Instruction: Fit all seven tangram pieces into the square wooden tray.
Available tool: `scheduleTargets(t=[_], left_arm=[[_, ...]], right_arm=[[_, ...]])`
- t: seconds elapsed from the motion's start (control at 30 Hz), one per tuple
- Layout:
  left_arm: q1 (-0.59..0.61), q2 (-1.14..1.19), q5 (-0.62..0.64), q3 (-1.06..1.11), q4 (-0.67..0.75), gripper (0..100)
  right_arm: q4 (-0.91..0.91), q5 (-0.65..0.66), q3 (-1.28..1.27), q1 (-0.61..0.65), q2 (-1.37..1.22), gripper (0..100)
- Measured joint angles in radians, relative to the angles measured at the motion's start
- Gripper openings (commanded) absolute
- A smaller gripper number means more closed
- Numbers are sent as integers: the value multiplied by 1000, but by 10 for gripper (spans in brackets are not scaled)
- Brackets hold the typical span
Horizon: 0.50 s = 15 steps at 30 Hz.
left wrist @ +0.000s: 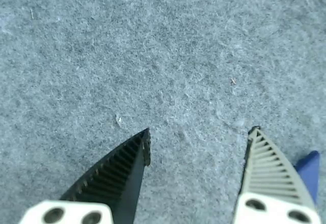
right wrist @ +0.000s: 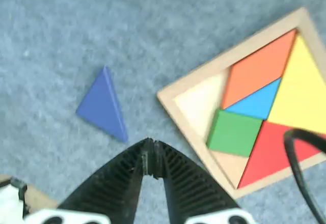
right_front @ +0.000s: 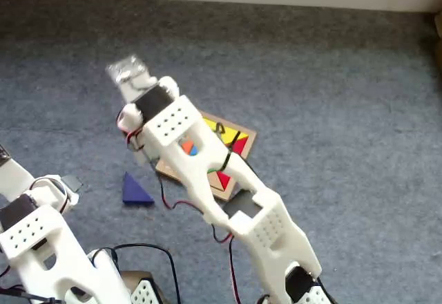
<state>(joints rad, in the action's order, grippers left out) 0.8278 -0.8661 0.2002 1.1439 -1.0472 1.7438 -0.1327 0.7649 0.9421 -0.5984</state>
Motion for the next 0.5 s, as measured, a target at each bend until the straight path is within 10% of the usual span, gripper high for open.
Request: scheduleTargets(t=[0.5], left_arm=[[0, 0, 0, 0, 0, 298]], right_arm=[[-269, -68, -235, 221, 32, 255]])
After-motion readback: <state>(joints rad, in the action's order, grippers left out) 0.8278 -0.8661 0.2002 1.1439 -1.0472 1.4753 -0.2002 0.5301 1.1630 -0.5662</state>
